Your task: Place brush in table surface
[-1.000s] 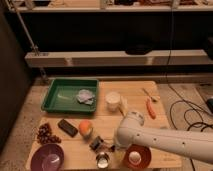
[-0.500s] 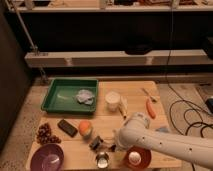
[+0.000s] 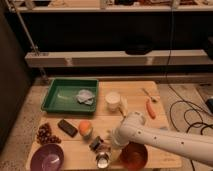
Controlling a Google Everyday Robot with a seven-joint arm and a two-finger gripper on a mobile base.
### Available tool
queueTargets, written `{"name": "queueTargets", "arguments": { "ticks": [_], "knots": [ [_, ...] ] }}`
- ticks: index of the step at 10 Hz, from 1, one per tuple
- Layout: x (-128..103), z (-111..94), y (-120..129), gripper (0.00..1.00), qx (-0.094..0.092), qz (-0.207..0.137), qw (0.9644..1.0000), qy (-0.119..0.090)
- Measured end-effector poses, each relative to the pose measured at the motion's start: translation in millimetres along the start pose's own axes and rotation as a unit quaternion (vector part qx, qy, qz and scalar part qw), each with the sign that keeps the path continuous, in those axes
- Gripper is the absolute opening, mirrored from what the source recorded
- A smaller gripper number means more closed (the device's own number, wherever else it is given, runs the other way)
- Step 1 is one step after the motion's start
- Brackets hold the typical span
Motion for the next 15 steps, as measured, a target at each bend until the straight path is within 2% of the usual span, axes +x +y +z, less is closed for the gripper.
{"name": "queueTargets", "arguments": {
  "ticks": [3, 4, 6, 7, 8, 10, 12, 14, 15],
  "knots": [
    [1, 9, 3, 0.8, 0.03, 0.005, 0.9995, -0.011],
    [0, 12, 2, 0.8, 0.04, 0.014, 0.9989, -0.022],
    [0, 15, 1, 0.79, 0.045, 0.018, 0.998, -0.042],
    [1, 15, 1, 0.74, 0.046, 0.018, 0.9977, -0.046],
    [0, 17, 1, 0.62, 0.046, 0.02, 0.9973, -0.053],
    [1, 17, 0, 0.44, 0.045, 0.021, 0.9972, -0.056],
    [0, 15, 0, 0.21, 0.043, 0.022, 0.9972, -0.057],
    [0, 12, 0, 0.03, 0.044, 0.022, 0.9971, -0.058],
    [-1, 13, -3, 0.0, 0.048, 0.02, 0.997, -0.058]
  ]
}}
